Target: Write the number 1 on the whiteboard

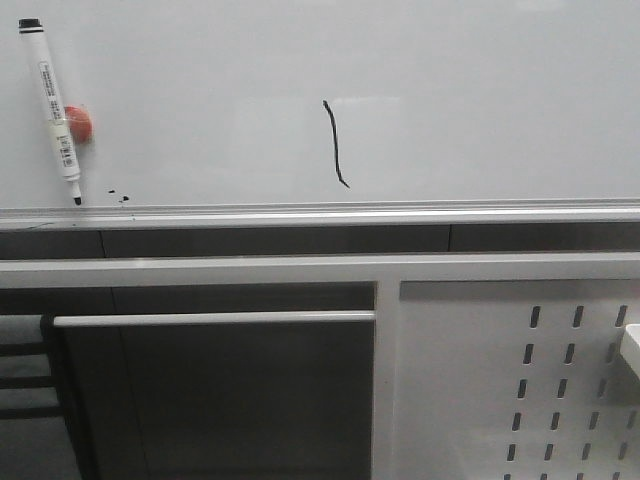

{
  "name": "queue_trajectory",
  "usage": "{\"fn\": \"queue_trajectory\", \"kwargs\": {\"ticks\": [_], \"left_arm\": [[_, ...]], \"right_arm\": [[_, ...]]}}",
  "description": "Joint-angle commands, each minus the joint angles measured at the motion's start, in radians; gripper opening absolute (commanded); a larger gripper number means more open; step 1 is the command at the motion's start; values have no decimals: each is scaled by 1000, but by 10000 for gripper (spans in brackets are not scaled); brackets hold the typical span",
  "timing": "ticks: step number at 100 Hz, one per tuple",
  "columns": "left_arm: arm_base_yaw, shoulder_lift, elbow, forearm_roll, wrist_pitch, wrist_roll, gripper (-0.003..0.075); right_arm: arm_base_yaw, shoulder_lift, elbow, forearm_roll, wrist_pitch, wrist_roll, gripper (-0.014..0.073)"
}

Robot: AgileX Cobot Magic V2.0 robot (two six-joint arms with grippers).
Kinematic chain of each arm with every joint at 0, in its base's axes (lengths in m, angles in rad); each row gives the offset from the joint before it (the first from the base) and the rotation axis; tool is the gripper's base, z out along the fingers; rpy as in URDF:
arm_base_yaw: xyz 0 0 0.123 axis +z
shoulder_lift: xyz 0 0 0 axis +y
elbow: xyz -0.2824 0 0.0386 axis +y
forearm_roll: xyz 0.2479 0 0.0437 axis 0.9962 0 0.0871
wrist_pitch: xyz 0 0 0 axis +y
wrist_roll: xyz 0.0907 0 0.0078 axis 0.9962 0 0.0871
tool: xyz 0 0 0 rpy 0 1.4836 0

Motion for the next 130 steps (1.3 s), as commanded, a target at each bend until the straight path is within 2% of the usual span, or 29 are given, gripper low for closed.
{"fn": "queue_trajectory", "kwargs": {"ticks": [1, 23, 68, 82, 130], "left_arm": [[39, -30, 11, 9, -126, 6, -22], [124, -30, 77, 9, -148, 6, -21], [187, -30, 80, 46, 1, 52, -21], [189, -30, 80, 54, 62, 52, -21], [189, -30, 80, 80, 70, 52, -21]], "right_arm": [[-5, -20, 8, -7, -13, -2, -49], [-5, -20, 8, -7, -13, -2, -49], [-5, -20, 8, -7, -13, -2, -49], [-5, -20, 8, -7, -13, -2, -49], [-5, -20, 8, -7, -13, -2, -49]]}}
